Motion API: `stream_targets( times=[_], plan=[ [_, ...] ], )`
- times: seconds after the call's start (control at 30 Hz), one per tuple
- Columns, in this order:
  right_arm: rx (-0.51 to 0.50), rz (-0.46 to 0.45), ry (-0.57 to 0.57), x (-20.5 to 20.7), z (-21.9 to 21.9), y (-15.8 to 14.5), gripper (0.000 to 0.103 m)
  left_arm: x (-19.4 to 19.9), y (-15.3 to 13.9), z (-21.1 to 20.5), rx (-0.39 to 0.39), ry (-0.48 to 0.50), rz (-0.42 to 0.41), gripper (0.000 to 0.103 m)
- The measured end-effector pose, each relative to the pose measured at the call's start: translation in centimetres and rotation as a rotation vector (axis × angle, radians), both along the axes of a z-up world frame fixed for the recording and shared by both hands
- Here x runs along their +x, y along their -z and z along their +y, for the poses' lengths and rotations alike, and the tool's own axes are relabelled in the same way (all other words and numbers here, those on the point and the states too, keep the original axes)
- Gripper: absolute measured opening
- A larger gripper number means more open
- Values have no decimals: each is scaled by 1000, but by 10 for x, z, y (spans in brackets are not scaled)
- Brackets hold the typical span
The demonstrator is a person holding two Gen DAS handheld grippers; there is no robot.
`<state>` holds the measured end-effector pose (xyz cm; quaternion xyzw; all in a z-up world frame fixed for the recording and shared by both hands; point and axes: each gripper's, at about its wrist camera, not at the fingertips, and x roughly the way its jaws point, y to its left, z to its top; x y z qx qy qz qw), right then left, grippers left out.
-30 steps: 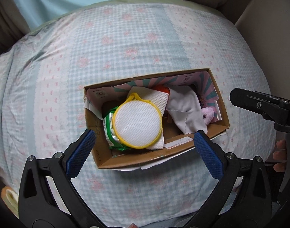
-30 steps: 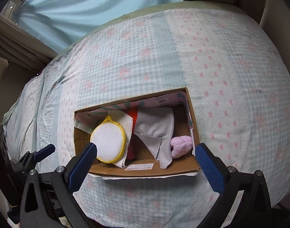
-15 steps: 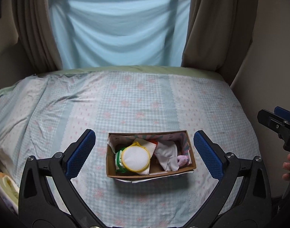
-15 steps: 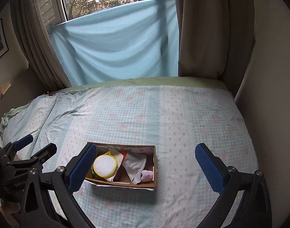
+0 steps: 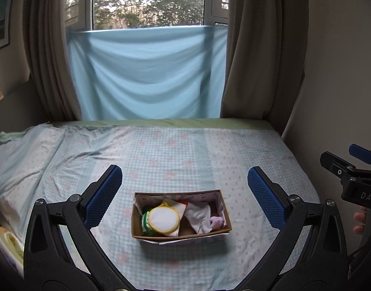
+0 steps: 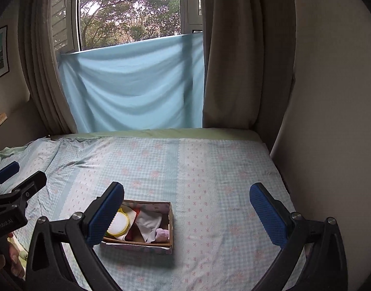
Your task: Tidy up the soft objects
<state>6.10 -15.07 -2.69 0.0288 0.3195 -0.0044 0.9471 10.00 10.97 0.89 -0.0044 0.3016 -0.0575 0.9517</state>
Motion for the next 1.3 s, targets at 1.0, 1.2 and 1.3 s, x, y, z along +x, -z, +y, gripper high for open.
stream_targets(
  times=[1.0, 1.2, 1.3],
  plan=[
    [-12, -30, 21, -10, -13, -5, 103, -12, -1, -15, 21, -5, -36, 103],
    [-10, -34, 33, -12, -15, -4, 103, -15, -4, -18, 26, -5, -46, 103],
    [-9, -37, 36, -12, -15, -5, 103, -16, -4, -19, 25, -4, -52, 103]
  ],
)
